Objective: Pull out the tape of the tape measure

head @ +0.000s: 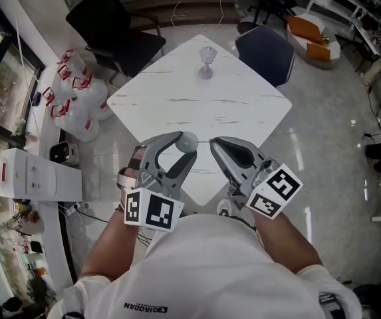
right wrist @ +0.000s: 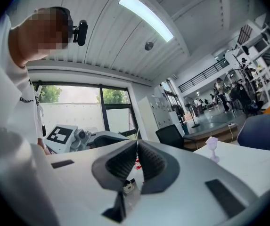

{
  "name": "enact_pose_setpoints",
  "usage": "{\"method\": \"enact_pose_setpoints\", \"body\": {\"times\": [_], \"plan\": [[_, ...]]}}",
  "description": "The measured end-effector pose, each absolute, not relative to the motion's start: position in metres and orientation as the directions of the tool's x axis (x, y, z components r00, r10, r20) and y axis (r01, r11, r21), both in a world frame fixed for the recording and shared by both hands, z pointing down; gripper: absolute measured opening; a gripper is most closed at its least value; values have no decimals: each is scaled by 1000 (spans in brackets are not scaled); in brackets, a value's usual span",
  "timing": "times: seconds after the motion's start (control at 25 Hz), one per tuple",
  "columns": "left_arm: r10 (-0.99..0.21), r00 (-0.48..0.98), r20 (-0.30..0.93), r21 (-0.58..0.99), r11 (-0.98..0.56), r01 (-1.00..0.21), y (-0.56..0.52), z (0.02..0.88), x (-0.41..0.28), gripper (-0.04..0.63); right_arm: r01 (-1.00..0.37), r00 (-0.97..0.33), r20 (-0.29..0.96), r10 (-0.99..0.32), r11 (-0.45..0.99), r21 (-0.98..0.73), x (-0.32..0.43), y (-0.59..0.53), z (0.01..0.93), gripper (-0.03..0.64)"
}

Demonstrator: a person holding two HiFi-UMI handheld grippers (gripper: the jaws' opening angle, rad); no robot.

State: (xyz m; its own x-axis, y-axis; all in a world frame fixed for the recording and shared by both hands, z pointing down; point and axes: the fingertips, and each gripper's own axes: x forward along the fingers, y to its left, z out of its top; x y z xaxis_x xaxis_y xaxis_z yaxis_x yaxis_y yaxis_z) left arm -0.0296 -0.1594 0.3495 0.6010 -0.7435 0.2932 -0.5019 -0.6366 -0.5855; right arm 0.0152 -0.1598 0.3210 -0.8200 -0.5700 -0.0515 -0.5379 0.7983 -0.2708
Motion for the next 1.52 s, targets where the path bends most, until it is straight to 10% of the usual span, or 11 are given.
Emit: {"method": "enact_pose_setpoints", "body": {"times": [1.52], "plan": [[-832,511,215,-593,-528,-608,-176,319,-75,222,-684,-686,-106,-720,687,-245,80,-172,296,14]]}}
